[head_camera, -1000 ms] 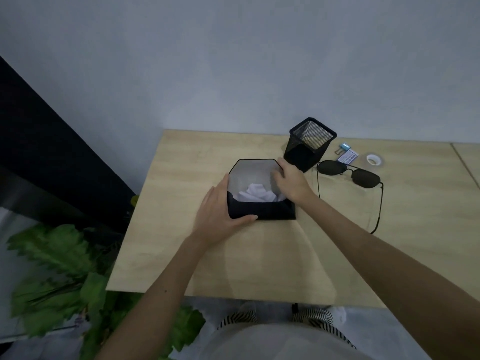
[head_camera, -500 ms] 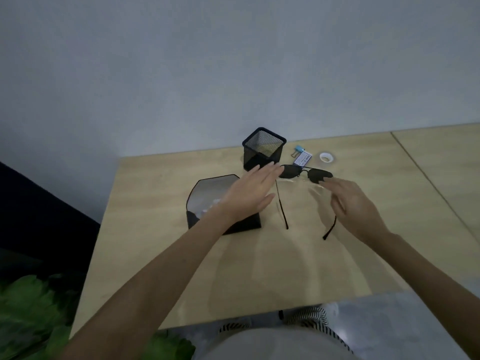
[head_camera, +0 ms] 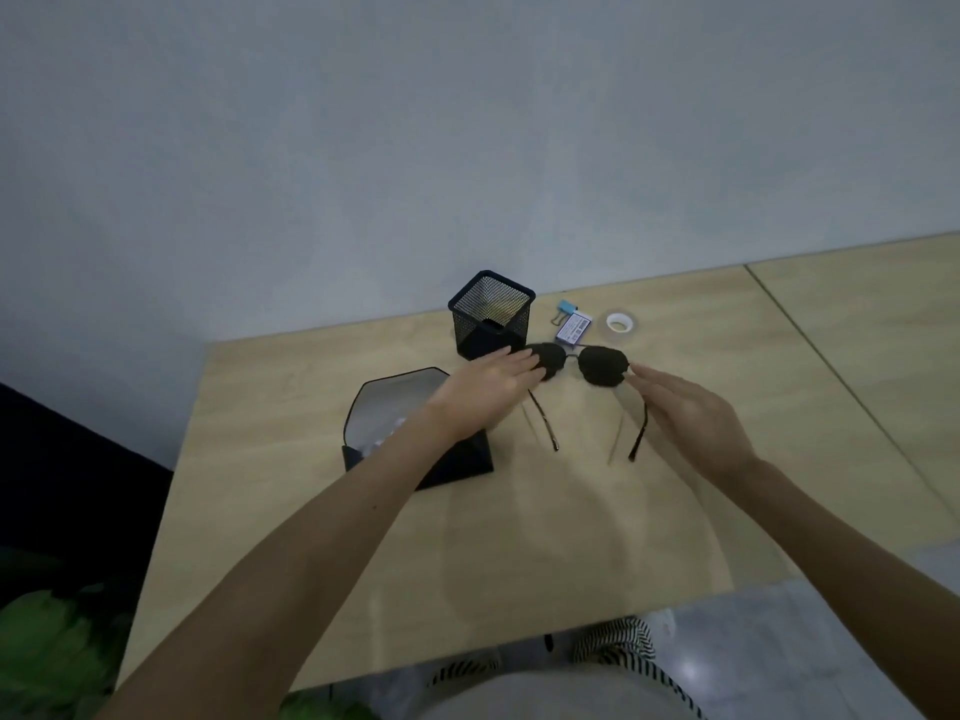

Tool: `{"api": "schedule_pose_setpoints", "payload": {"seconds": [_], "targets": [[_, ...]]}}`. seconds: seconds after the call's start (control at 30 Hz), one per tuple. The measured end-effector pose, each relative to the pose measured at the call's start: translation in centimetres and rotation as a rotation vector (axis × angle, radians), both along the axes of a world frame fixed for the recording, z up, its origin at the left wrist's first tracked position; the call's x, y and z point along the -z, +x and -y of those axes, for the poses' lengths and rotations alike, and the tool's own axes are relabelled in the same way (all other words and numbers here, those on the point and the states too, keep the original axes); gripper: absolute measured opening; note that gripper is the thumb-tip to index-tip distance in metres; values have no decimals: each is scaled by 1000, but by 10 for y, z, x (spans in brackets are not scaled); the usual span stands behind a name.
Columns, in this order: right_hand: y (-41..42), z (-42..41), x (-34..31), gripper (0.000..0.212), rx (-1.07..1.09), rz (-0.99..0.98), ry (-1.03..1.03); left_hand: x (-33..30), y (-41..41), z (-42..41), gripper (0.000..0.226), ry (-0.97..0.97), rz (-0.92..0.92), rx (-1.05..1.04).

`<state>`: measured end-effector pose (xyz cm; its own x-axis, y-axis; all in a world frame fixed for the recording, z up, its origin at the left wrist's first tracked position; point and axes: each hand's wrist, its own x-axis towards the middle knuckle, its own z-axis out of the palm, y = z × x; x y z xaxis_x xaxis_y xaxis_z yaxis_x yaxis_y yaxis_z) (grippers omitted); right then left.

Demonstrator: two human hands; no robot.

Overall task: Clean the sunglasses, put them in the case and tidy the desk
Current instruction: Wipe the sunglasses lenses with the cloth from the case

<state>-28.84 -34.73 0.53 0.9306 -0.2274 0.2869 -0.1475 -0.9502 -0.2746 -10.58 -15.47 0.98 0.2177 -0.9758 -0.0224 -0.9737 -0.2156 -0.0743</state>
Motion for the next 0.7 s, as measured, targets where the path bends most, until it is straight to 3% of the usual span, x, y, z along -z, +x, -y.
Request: {"api": "schedule_pose_setpoints", "payload": {"seconds": [0.1,0.2,0.47,0.6,0.7], "targets": [[0,-3,-8,24,115,222,133,-23,-10,-9,37,-376,-81,22],[3,-14,-19,20,150,341,373,-41,-19,-27,34,-599,-271,-148],[45,-83,-28,15,8,354,658,-52,2,-84,27,-816,-500,-503],[77,-114,-29,15,-48,329,768,-55,15,-118,33,-886,-469,-633],[102,-131,-33,13,-67,283,870,-68,28,-134,31,-894,-340,-703]]}}
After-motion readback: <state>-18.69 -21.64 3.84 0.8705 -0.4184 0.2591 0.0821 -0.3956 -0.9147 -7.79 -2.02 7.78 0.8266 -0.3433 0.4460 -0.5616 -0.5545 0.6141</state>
